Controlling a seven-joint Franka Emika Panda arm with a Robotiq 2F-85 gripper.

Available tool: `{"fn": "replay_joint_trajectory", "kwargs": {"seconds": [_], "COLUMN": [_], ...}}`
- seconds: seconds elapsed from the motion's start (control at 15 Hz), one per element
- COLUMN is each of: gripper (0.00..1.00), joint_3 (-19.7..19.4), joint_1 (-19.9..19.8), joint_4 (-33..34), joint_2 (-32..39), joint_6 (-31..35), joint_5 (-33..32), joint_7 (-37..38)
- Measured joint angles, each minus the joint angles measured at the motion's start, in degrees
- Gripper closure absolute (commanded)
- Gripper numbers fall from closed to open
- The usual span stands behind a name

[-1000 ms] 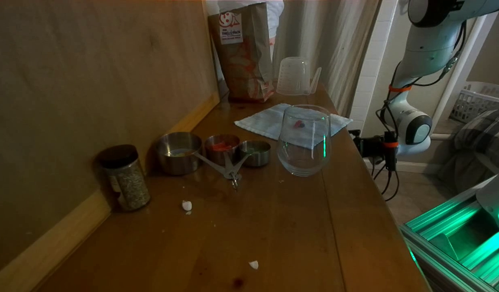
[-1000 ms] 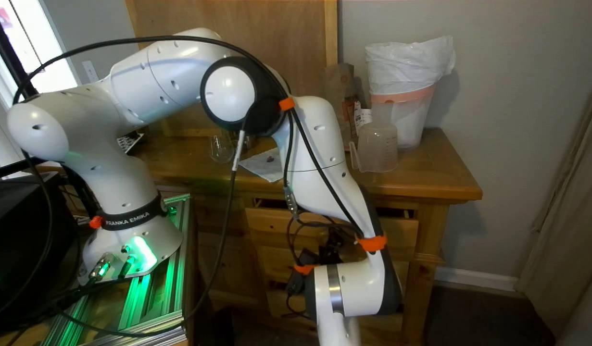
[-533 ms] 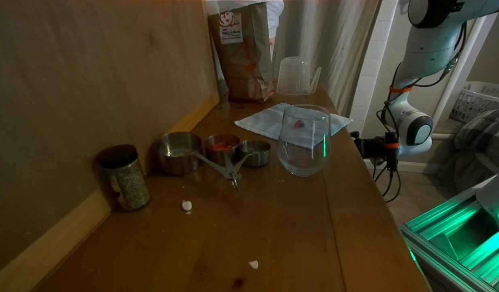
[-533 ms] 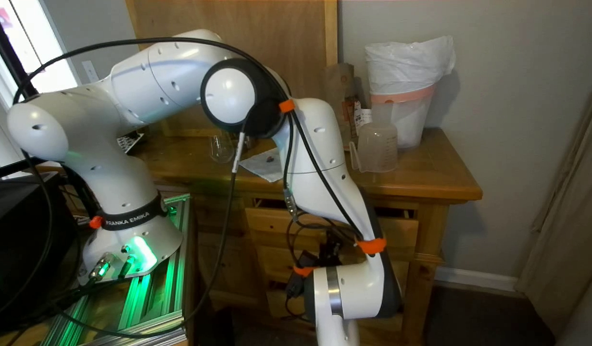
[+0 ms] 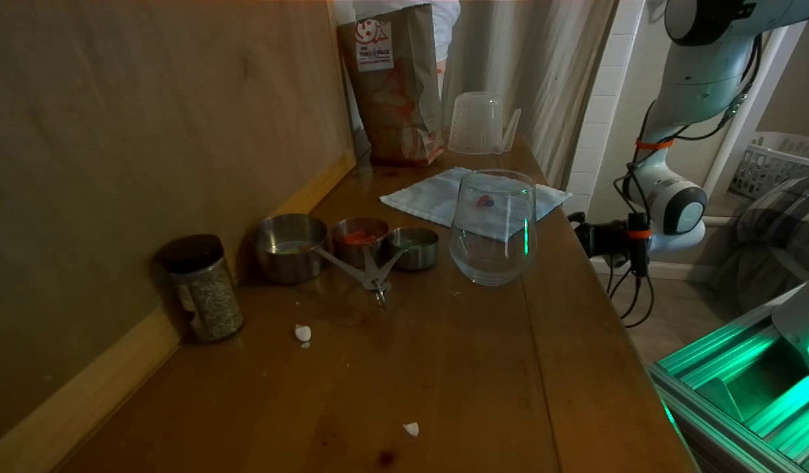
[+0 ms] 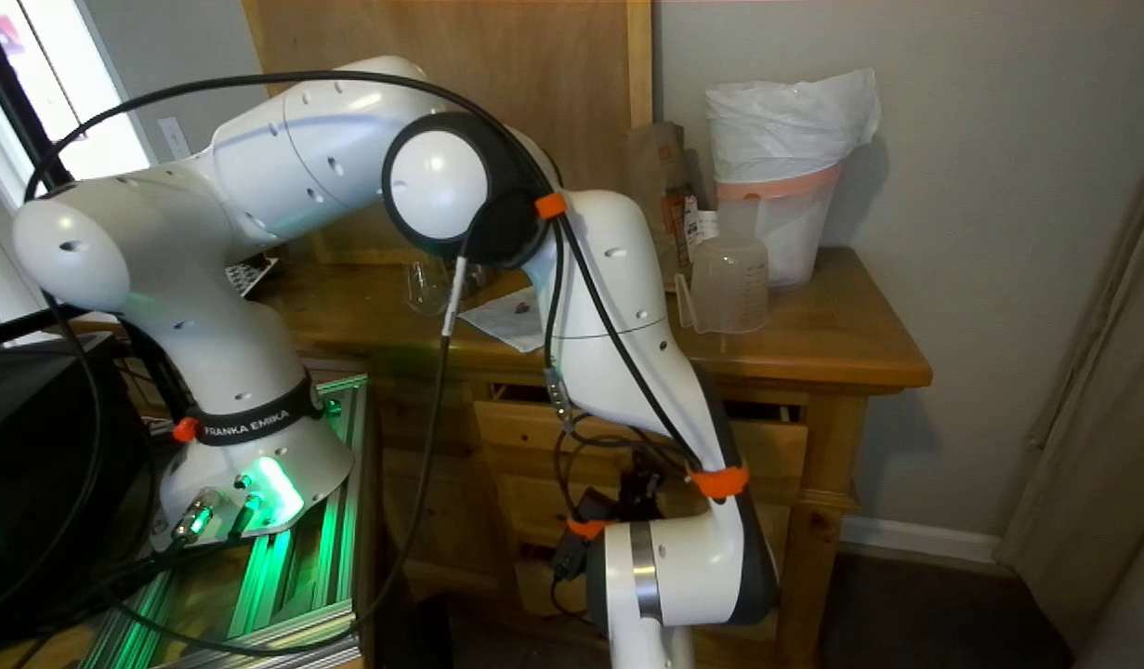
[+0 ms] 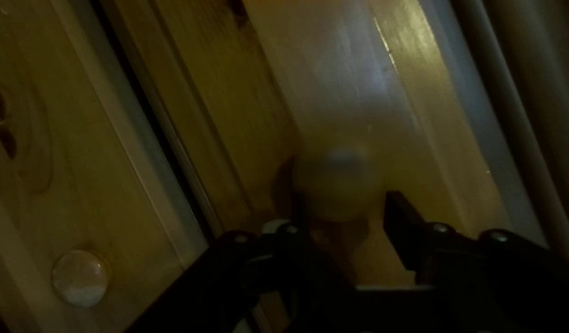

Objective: Open the topmost drawer on the right.

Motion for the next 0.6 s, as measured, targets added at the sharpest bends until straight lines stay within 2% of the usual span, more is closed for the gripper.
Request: {"fn": "replay_joint_trajectory", "kwargs": {"seconds": [0.2,0.53,0.6], "gripper": [0.02,0.00,0.02], "joint_3": [0.0,0.2,0.3], "joint_1": [0.0,0.1,0.1], "joint_4": [0.0,0.0,0.0], "joint_2": [0.0,0.0,0.0], "joint_6": [0.0,0.0,0.0], "joint_5": [0.0,0.0,0.0], "joint_7": [0.1,0.6,0.8]}}
